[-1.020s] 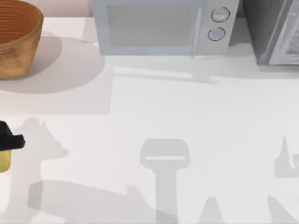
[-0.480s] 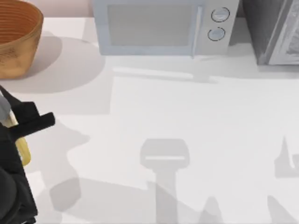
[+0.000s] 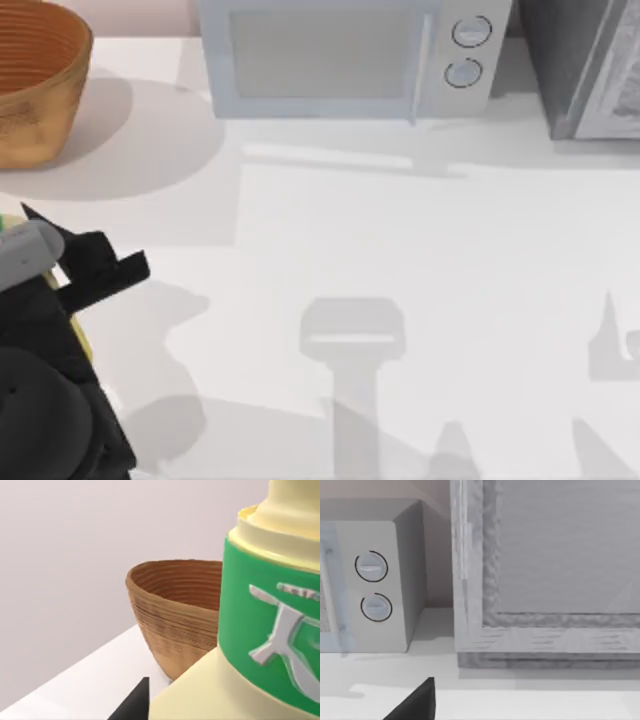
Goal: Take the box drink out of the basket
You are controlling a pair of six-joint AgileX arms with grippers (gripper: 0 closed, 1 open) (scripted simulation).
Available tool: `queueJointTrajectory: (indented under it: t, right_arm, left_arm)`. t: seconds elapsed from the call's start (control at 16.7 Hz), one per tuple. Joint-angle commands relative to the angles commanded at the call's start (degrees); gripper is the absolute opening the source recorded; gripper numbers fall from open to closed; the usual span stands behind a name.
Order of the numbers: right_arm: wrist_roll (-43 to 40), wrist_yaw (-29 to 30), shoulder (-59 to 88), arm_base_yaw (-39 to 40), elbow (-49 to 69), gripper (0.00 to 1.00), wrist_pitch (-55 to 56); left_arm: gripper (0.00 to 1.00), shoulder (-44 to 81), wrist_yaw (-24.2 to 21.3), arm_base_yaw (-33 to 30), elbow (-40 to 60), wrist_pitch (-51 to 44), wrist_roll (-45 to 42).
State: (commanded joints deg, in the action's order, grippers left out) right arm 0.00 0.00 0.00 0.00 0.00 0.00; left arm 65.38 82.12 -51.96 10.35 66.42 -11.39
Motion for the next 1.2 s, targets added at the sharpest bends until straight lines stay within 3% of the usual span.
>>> queueJointTrajectory:
  t: [0.3,0.78,1.08,1.2]
  right_arm:
    - [0.0,0.0,0.0,0.0,0.0,1.0,0.0]
    - [0.0,0.0,0.0,0.0,0.0,1.0,0.0]
    - [0.0,0.0,0.0,0.0,0.0,1.0,0.0]
    - [0.0,0.0,0.0,0.0,0.0,1.0,0.0]
  left_arm:
    - [0.0,0.8,-0.7,0.8,-0.3,0.7,0.5]
    - [0.0,19.8,-12.4,12.2,-2.7,15.7,6.7]
    - [0.0,21.3,-13.8,13.5,-3.1,17.0,7.4]
    - [0.15,21.3,-13.8,13.5,-3.1,17.0,7.4]
